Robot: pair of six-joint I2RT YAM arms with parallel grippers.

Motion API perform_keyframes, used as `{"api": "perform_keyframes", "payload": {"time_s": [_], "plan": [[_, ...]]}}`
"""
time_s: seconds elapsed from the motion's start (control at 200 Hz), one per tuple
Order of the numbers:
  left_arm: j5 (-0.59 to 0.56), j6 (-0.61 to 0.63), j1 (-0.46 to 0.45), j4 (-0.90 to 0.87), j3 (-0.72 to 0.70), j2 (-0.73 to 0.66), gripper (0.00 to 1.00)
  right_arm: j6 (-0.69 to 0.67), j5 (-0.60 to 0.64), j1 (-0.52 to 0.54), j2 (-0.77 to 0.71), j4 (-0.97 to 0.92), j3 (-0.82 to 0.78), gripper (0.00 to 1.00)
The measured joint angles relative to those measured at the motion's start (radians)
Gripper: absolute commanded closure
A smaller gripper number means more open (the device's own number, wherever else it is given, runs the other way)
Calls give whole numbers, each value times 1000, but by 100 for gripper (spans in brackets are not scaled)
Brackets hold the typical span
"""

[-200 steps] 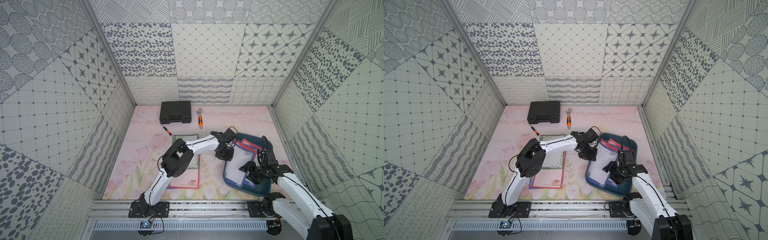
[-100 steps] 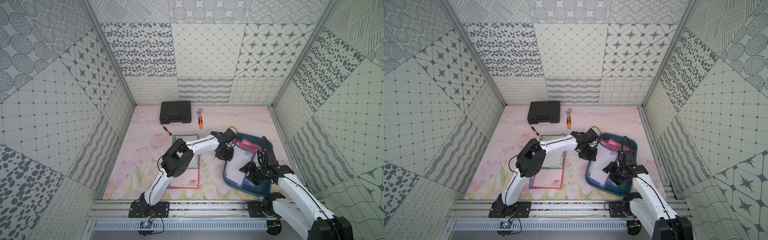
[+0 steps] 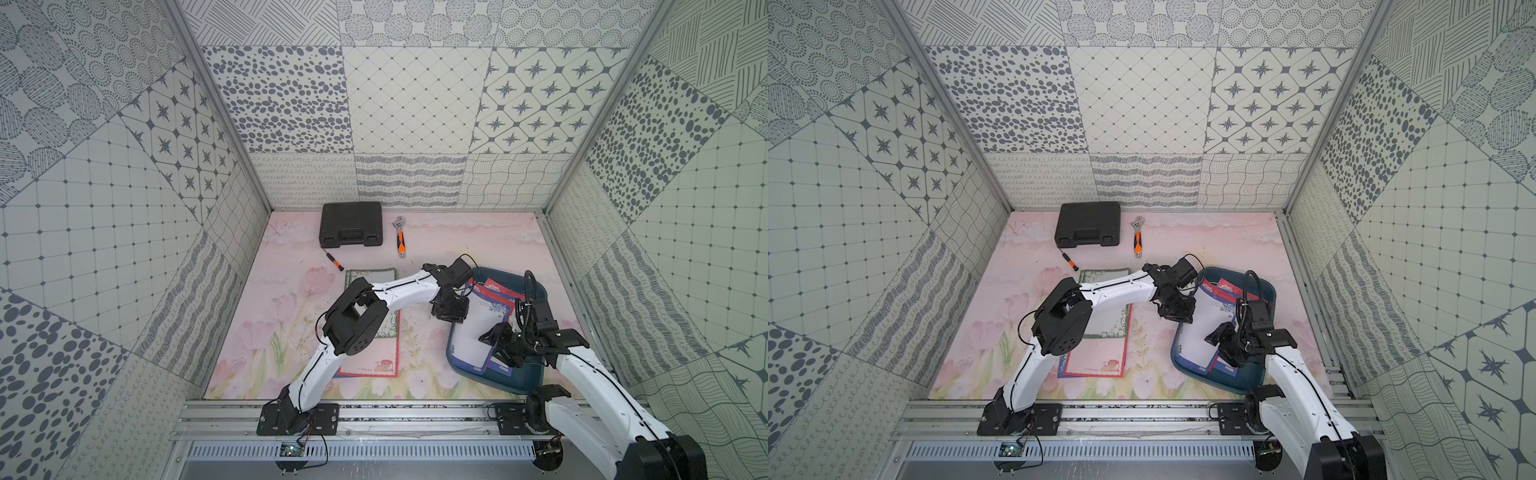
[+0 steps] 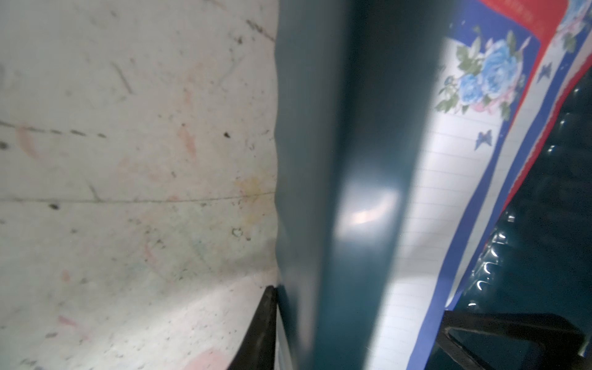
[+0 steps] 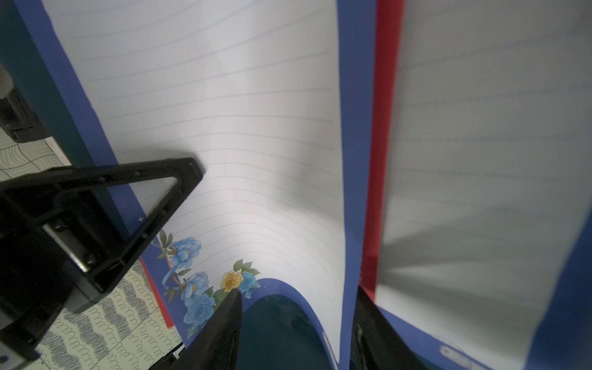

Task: Take out the stationery paper from the storage box
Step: Pick up the stationery paper from the storage box.

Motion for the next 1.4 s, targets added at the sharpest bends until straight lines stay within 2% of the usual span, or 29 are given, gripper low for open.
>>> {"api": "perform_keyframes", "payload": {"time_s": [0.285, 0.56, 0.991, 1.096, 1.191, 1.346, 1.401], "plan": [[0, 0, -1, 2, 2, 1, 82, 3, -4, 0, -1, 23, 1, 46], [0, -2, -1, -2, 5, 1, 81, 21, 0, 0, 22, 84, -6, 54], [1, -6, -2, -20, 27, 1, 72, -3, 28, 0, 76, 118, -11, 78], [0, -6, -2, -21, 32, 0, 70, -21, 42, 0, 75, 98, -3, 87], [0, -6, -2, -28, 41, -5, 69, -34, 53, 0, 70, 72, 10, 90], [0, -3, -2, -35, 59, -19, 68, -59, 79, 0, 35, 18, 36, 100], [-1, -2, -2, -36, 63, -28, 67, -68, 90, 0, 23, -5, 51, 100]]}}
